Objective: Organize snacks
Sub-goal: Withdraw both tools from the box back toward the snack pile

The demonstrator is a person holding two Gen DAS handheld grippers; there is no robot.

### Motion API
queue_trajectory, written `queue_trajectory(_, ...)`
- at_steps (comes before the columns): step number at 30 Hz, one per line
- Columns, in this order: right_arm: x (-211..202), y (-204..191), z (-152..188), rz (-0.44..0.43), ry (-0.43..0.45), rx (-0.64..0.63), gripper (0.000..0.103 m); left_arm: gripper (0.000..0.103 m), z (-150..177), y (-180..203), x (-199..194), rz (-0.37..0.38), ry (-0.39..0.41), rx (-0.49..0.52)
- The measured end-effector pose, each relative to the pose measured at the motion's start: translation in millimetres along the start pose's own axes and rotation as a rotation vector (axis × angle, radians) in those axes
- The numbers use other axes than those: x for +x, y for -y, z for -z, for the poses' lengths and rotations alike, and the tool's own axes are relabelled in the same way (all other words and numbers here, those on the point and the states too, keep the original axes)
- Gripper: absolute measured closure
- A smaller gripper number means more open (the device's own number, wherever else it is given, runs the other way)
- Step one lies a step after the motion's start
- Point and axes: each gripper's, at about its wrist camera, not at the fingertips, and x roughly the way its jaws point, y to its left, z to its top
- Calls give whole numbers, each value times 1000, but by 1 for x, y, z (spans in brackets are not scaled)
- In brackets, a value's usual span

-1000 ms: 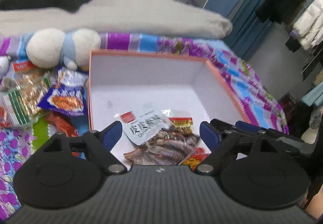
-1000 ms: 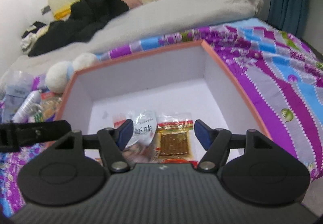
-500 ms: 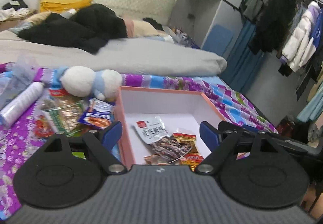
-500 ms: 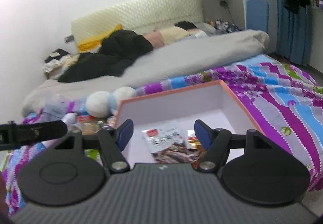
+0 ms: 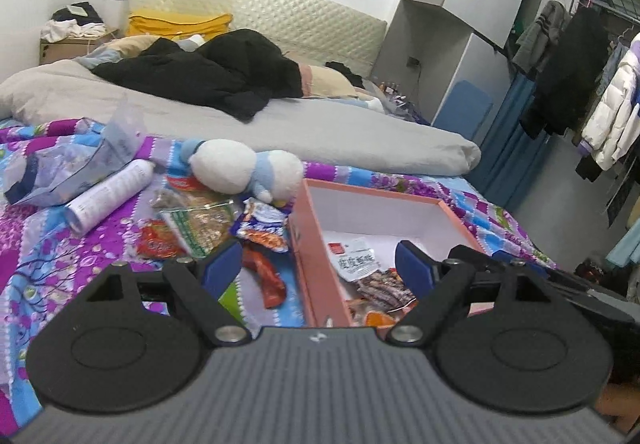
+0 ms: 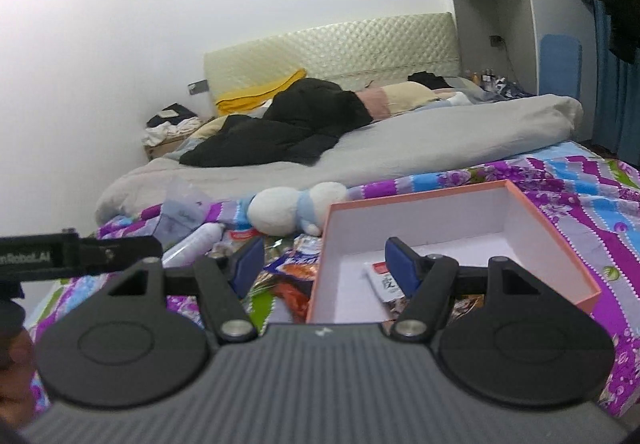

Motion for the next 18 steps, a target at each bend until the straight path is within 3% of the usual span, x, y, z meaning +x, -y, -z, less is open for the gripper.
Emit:
queue_trajectory(11, 3, -53, 52, -42, -56, -41, 34, 17, 41, -60, -12, -71, -36, -33)
queue_trajectory(18, 27, -78, 79, -54, -110, -123, 34, 17, 63, -105, 13, -104, -87, -76)
